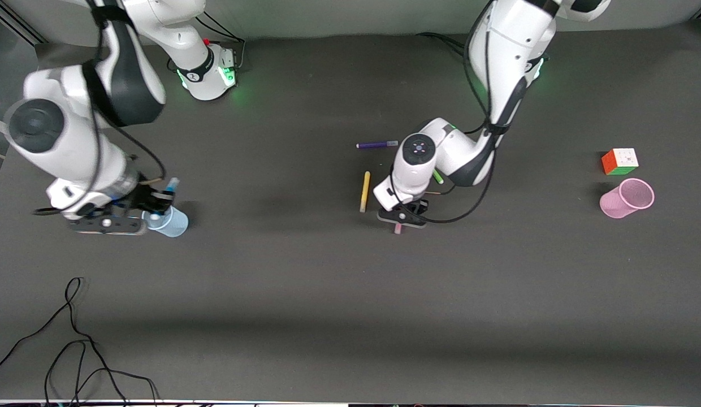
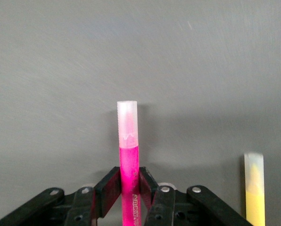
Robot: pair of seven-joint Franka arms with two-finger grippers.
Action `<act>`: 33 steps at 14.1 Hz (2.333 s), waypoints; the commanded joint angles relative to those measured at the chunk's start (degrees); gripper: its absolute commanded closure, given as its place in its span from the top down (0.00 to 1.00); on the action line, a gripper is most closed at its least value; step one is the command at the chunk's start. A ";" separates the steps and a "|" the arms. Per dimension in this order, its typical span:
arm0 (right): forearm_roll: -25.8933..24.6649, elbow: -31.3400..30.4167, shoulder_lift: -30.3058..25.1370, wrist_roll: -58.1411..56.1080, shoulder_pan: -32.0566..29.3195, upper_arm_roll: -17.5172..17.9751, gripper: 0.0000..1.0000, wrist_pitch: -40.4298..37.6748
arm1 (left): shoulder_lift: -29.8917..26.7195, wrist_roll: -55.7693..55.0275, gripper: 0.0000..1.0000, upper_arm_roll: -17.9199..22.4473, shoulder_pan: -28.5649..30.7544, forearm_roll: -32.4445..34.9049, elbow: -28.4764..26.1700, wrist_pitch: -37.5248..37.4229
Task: Place pink and blue markers in matching cups
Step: 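Carry the blue marker to the blue cup while the left lifts pink, then lower the blue marker into the blue cup while the left reaches pink cup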
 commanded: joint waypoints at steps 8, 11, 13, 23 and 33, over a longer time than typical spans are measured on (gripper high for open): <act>-6.10 -31.32 -10.39 -14.80 0.41 -11.19 0.03 42.37 | -21.41 33.52 0.00 0.12 18.09 0.68 -0.75 -27.53; -6.10 -35.38 -8.63 -14.71 0.41 -12.34 0.03 50.92 | -23.36 48.02 0.00 0.20 25.92 0.68 -0.84 -30.69; -6.10 -37.83 -8.45 -14.27 0.32 -12.42 0.03 54.26 | -24.24 57.52 0.00 0.12 31.37 0.77 -1.45 -30.88; -6.10 -39.96 -5.37 -14.09 0.32 -13.48 0.13 59.20 | -25.39 93.29 0.00 0.12 53.43 -7.82 -7.34 -29.65; -6.10 -39.52 -5.28 -14.27 0.32 -13.83 1.00 58.41 | -15.90 136.37 0.00 0.12 70.58 -40.96 -6.37 -34.91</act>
